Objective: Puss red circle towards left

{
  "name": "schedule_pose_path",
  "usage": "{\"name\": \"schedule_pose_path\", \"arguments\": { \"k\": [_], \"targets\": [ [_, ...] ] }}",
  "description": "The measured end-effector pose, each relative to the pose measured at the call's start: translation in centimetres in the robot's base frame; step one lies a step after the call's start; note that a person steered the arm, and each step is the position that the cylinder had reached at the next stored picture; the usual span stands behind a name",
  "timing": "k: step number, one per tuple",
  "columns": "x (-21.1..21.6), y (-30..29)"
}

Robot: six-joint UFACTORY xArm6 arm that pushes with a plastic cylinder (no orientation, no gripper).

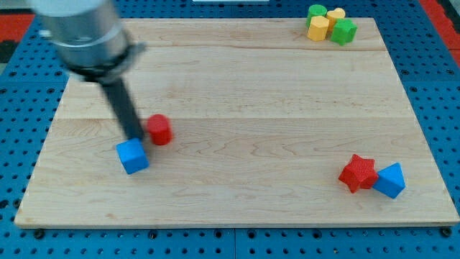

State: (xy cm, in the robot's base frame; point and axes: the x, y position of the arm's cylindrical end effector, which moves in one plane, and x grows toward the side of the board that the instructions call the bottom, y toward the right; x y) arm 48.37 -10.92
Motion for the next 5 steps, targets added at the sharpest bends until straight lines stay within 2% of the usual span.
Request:
{"name": "schedule_pose_path", "arguments": {
  "k": [1, 2, 4, 5],
  "targets": [
    [0.0, 8.8],
    [0.0, 10.0],
    [-2.4, 6.5],
    [-4.1, 9.9]
  ]
}}
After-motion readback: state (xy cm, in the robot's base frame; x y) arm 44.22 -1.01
